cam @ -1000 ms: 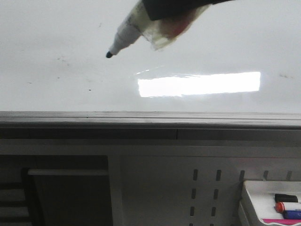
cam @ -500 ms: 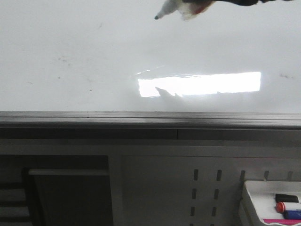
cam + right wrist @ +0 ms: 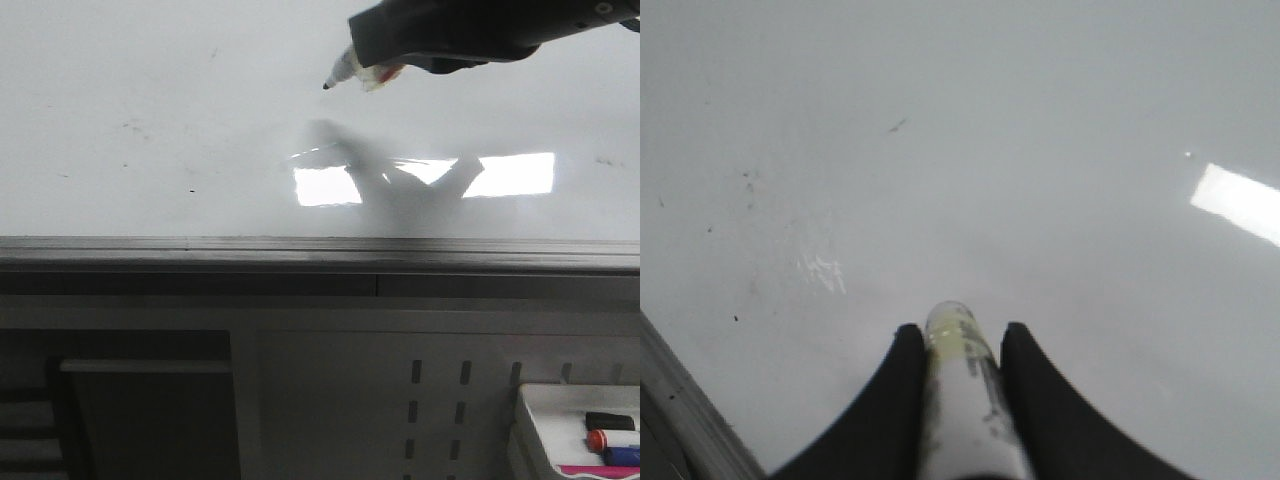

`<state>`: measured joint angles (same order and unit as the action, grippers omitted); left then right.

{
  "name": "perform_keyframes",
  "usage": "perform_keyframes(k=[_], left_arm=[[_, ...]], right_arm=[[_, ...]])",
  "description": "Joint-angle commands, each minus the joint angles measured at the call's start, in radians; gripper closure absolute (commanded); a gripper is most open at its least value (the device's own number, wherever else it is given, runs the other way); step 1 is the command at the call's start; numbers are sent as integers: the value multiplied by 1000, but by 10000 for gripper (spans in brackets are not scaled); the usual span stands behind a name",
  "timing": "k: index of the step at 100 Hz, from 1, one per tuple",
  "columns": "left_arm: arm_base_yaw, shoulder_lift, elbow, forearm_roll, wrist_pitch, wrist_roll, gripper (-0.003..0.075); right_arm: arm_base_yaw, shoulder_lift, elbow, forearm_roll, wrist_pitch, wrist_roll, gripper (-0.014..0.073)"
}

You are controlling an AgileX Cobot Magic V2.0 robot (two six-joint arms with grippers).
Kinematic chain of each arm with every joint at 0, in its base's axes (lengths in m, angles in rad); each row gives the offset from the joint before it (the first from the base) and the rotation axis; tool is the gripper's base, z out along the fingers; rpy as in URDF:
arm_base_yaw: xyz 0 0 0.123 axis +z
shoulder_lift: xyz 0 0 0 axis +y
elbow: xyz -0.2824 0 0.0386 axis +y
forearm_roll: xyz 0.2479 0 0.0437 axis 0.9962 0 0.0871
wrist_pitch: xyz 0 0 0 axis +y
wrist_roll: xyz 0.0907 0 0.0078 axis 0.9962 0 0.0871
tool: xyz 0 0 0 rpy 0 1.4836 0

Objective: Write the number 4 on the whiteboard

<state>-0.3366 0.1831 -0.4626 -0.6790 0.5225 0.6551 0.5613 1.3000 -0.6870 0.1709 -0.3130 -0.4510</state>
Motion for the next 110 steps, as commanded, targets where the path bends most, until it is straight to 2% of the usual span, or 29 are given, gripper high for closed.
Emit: perform_keyframes(k=[1, 44, 110], left_arm=[[3, 12, -25, -40, -65, -12, 741], [3, 12, -25, -42, -65, -12, 741], [3, 12, -25, -42, -65, -12, 741]], right_arm=[[-9, -14, -39, 0, -91, -8, 664], [-52, 1, -57, 53, -115, -8, 657], [-48, 108, -75, 84, -47, -8, 656]])
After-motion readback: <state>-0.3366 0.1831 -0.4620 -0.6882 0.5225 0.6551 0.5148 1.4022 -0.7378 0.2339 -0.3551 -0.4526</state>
